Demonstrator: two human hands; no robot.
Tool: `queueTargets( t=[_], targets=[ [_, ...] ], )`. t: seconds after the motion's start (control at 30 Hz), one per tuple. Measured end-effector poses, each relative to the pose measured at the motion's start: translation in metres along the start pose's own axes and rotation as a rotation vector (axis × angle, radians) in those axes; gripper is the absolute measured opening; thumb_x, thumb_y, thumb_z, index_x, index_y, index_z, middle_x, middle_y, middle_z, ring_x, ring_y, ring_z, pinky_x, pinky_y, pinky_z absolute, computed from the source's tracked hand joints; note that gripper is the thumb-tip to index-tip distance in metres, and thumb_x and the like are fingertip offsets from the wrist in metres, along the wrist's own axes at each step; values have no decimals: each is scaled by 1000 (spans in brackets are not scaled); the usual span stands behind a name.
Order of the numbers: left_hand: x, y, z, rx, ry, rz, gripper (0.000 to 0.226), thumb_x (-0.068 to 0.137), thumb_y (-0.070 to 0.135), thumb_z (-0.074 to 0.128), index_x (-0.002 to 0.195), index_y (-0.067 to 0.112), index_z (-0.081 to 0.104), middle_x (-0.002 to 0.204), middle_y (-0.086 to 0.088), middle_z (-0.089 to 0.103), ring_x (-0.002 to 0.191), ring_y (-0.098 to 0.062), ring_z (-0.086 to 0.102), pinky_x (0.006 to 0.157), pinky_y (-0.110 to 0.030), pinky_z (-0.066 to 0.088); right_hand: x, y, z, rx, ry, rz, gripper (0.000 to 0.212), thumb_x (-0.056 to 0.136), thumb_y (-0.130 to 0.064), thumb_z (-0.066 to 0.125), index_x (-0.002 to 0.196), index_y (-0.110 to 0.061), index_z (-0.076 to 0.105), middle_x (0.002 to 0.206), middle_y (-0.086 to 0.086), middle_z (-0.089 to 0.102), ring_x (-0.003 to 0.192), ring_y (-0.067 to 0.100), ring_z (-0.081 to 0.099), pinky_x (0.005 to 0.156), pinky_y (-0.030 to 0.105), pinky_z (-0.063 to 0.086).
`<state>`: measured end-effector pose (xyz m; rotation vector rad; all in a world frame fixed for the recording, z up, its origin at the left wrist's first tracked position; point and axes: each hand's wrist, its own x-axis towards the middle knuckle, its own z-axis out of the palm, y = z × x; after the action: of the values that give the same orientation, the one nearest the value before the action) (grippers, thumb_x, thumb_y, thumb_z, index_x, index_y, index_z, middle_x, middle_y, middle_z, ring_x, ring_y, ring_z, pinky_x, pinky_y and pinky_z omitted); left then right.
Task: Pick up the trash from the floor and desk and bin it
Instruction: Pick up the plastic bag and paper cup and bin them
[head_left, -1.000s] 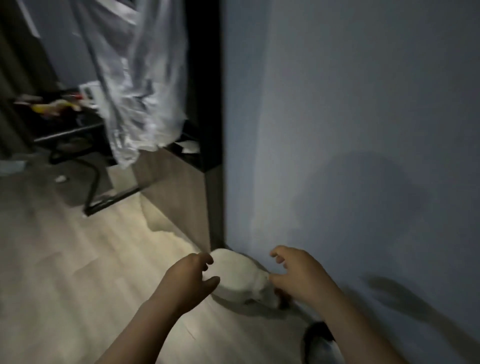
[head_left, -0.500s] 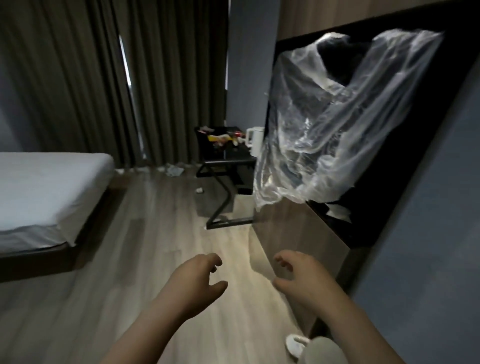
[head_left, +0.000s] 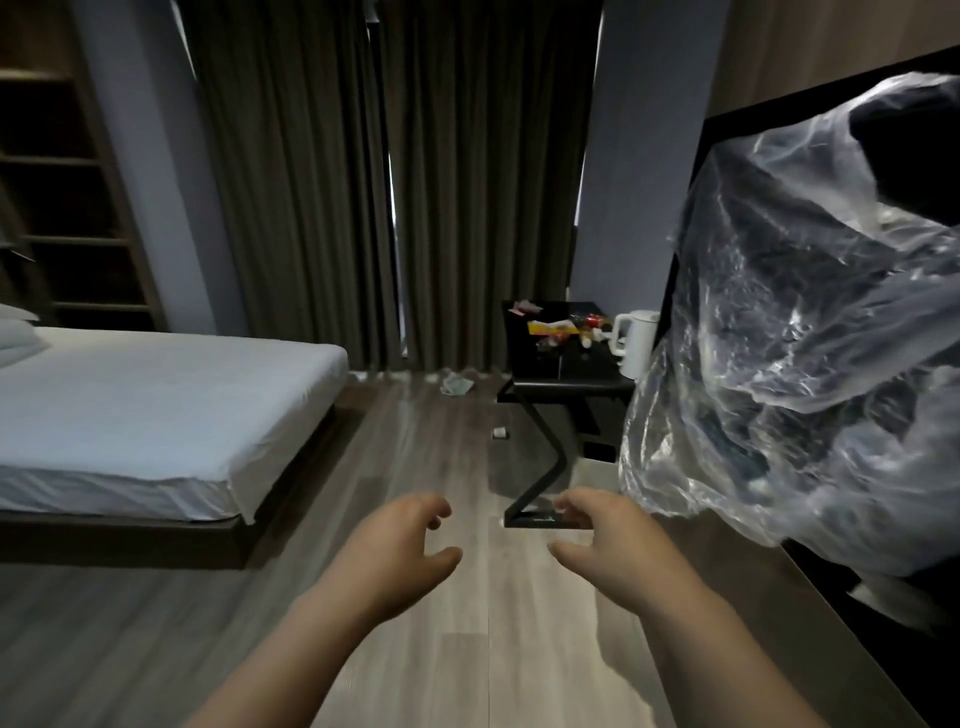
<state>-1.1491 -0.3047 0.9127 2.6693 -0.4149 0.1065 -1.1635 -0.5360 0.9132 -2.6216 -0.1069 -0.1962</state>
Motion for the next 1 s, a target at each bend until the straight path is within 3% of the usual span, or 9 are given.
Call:
queueTargets(
  t=[0.43, 0.57, 0.77, 1.0],
  targets=[
    [150, -69, 23, -34, -18, -140, 46, 84, 46, 62, 126, 32, 51, 116, 15, 55, 100, -2, 53, 83, -16, 45, 170, 24, 38, -18, -133, -24, 45, 83, -35, 63, 127, -27, 54, 119, -8, 60, 104, 6, 58, 87, 22, 48],
    [220, -108, 21, -55, -22, -139, 47, 84, 44, 62, 127, 30, 51, 119, 12, 55, 105, -5, 54, 87, -19, 46, 247, 23, 60, -35, -134, -25, 46, 82, -36, 61, 126, -26, 54, 119, -8, 59, 104, 7, 58, 90, 27, 49],
    [326, -170, 2, -66, -10, -126, 46, 84, 45, 61, 127, 30, 51, 121, 12, 55, 106, -5, 54, 88, -21, 47, 362, 8, 88, -46, -115, -2, 45, 82, -40, 62, 125, -30, 54, 119, -14, 60, 107, 2, 55, 86, 17, 44],
    [425, -224, 10, -91, -85, -110, 45, 84, 46, 60, 126, 31, 50, 119, 13, 55, 104, -4, 54, 85, -18, 45, 458, 16, 125, -37, -142, 66, 46, 81, -42, 63, 125, -32, 54, 120, -16, 58, 108, 1, 54, 90, 19, 45]
  ],
)
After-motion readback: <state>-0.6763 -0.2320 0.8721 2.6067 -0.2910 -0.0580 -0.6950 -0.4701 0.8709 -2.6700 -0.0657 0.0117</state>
